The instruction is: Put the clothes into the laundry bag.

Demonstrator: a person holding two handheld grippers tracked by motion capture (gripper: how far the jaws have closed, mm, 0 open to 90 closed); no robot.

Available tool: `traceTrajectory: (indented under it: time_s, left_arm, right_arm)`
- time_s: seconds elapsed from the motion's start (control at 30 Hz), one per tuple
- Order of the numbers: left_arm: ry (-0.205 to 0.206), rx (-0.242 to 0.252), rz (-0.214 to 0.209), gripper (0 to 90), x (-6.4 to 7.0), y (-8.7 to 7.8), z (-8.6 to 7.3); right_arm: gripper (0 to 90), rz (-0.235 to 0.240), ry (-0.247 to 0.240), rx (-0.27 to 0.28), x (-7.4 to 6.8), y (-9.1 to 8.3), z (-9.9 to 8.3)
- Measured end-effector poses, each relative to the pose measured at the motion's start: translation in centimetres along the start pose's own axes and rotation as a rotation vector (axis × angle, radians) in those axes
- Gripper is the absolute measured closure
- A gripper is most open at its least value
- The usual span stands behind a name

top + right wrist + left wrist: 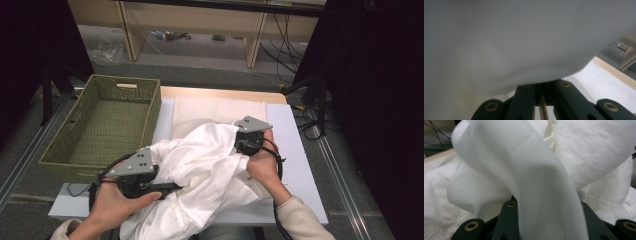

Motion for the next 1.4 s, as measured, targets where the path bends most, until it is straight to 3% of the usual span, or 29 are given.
traceTrajectory:
  time_s: [0.03, 0.07, 0.1, 0.17, 0.4, 0.47, 0.57, 0.6, 0.77, 0.9, 1.0, 1.07, 1.2, 1.3, 1.37, 1.4]
  left_arm:
    - [0.013, -0.039, -0.003, 71.2, -0.1, 1.3, -0.4]
    - [0.013, -0.039, -0.003, 71.1, -0.1, 1.3, -0.4]
    - [0.007, -0.056, 0.006, 71.1, 0.0, 2.0, -0.7]
    - [0.027, -0.1, 0.019, 71.0, 0.0, 4.1, -1.1]
    - [0.014, -0.163, 0.064, 70.7, 0.1, 7.4, -0.8]
    - [0.03, -0.19, 0.08, 70.7, 0.2, 8.6, -0.6]
    - [0.052, -0.205, 0.076, 70.6, 0.4, 9.2, -0.4]
    - [0.061, -0.209, 0.078, 70.6, 0.6, 9.3, -0.2]
    - [0.096, -0.192, 0.084, 70.5, 1.3, 9.2, 0.7]
    - [0.06, -0.233, 0.137, 70.6, -0.6, 10.2, 0.4]
    - [-0.002, -0.256, 0.235, 70.6, -3.1, 11.8, -0.4]
    - [-0.042, -0.271, 0.275, 70.1, -4.4, 12.5, -0.6]
    - [-0.059, -0.295, 0.296, 69.1, -5.5, 13.4, -0.5]
    - [-0.064, -0.297, 0.275, 62.8, -5.4, 13.3, -0.4]
    - [-0.111, -0.255, 0.263, 50.2, -5.1, 13.0, -0.4]
    - [-0.103, -0.248, 0.263, 44.8, -5.0, 12.8, -0.5]
  right_arm:
    - [89.4, 0.007, -0.004, 0.001, 0.0, -0.1, 0.1]
    - [89.4, 0.007, -0.016, 0.001, 0.0, -0.1, 0.1]
    - [89.4, 0.01, 0.0, 0.003, -0.2, -0.1, 0.1]
    - [89.5, 0.019, -0.016, 0.014, -0.3, 0.1, 0.2]
    - [89.6, 0.03, -0.004, 0.019, -1.0, -0.1, 0.4]
    - [89.7, 0.048, -0.012, 0.014, -1.2, -0.2, 0.6]
    - [89.6, 0.057, -0.007, 0.013, -1.4, -0.3, 0.6]
    - [89.6, 0.041, -0.026, 0.023, -1.4, -0.3, 0.7]
    - [89.7, 0.039, -0.022, 0.028, -1.1, -0.5, 0.7]
    - [89.7, 0.052, -0.013, 0.022, -1.6, -0.2, 0.6]
    - [89.7, 0.085, -0.032, 0.0, -2.5, 0.2, 0.5]
    - [89.8, 0.109, -0.054, -0.034, -3.5, 0.8, 0.4]
    - [89.8, 0.106, -0.076, -0.054, -4.1, 1.5, 0.0]
    - [89.8, 0.111, -0.059, -0.071, -4.0, 1.4, -0.1]
    - [89.8, 0.095, -0.057, -0.059, -3.5, 1.2, -0.1]
    - [89.7, 0.093, -0.03, -0.059, -3.3, 1.2, -0.2]
Point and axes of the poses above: each handheld gripper's, and its own axes: y roughly forward along the jaws, z roughly out of its top, x roughly to its right, the point moved 1 cm from there along y, roughly forward along the jaws, and after that the axes turned 9 degrees about z, right-handed, at the moved point
